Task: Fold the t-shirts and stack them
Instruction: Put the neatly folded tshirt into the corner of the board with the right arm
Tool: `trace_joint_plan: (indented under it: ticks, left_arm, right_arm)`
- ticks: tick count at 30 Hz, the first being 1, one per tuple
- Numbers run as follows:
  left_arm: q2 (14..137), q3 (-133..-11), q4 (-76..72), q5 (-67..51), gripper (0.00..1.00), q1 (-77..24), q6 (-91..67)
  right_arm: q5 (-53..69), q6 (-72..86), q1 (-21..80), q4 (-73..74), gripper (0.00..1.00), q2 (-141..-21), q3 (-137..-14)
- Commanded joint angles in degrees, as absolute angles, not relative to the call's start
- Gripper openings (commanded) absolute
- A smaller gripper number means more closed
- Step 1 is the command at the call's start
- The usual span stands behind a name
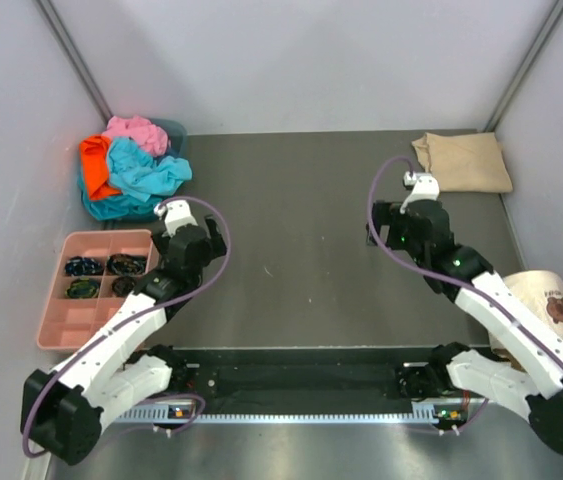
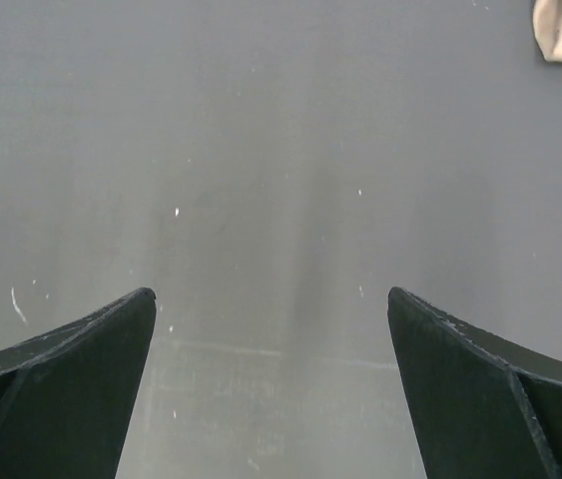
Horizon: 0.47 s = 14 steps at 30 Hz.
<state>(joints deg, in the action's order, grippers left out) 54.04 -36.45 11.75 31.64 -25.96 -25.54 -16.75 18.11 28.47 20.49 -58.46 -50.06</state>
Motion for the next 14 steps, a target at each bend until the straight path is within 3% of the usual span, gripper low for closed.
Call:
trace_joint_plan:
  ticks: [1,14]
  left_arm:
    - [49.23,-33.40,9.93,37.17,0.99,-25.93,-27.77]
    - [42.81,-28.04,7.30,37.79,0.99,-25.93,-29.27]
  right_arm:
    - [-21.17,21.44,31.63,23.72,0.99,-50.72,-44.49]
    - [-24.43,24.87,34.19,27.07,0.99,-42.80,-37.00]
